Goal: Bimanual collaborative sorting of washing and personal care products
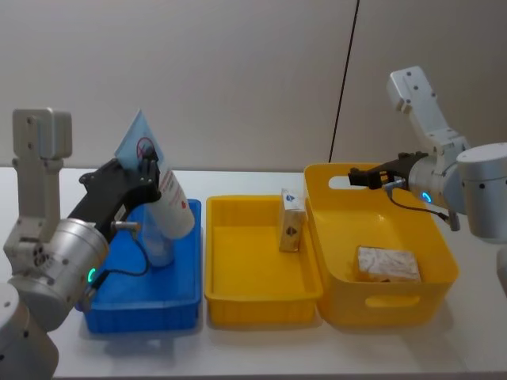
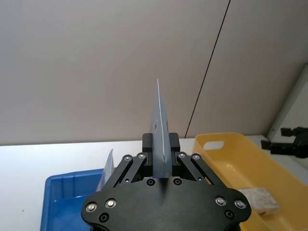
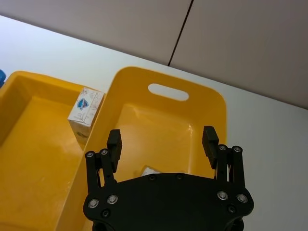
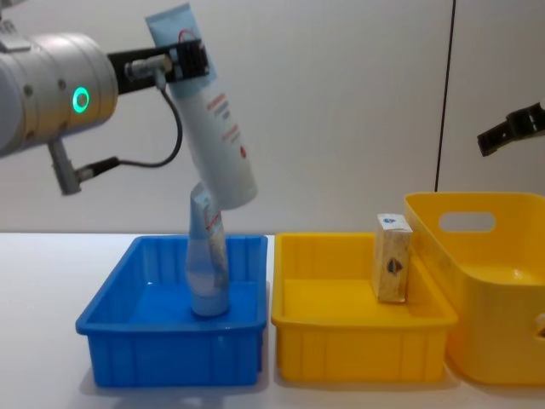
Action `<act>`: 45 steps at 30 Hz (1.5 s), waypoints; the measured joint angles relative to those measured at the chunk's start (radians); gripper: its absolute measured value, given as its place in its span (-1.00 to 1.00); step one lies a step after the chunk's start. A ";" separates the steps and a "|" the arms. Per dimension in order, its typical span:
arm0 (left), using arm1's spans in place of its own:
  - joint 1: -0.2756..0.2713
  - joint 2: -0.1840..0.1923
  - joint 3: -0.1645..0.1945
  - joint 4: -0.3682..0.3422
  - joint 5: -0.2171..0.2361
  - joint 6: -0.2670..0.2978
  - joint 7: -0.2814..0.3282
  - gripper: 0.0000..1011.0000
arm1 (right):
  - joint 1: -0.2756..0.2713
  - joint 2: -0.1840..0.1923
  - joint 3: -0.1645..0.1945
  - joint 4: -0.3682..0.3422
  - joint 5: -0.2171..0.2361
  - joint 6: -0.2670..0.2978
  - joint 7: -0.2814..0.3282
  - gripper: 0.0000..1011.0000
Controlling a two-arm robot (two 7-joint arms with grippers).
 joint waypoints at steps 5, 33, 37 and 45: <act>-0.023 -0.013 -0.002 0.016 -0.019 -0.001 -0.007 -0.66 | 0.000 0.012 -0.012 -0.008 0.007 0.005 0.039 0.98; -0.183 -0.096 0.065 0.262 -0.020 -0.091 -0.009 -0.66 | -0.013 0.070 -0.086 -0.061 0.007 -0.051 0.184 0.98; -0.196 -0.104 0.072 0.277 -0.026 -0.094 -0.015 -0.66 | -0.019 0.088 -0.103 -0.073 -0.005 -0.093 0.202 0.98; -0.219 -0.122 0.089 0.302 -0.035 -0.105 -0.018 -0.66 | -0.034 0.137 -0.143 -0.103 -0.032 -0.215 0.256 0.98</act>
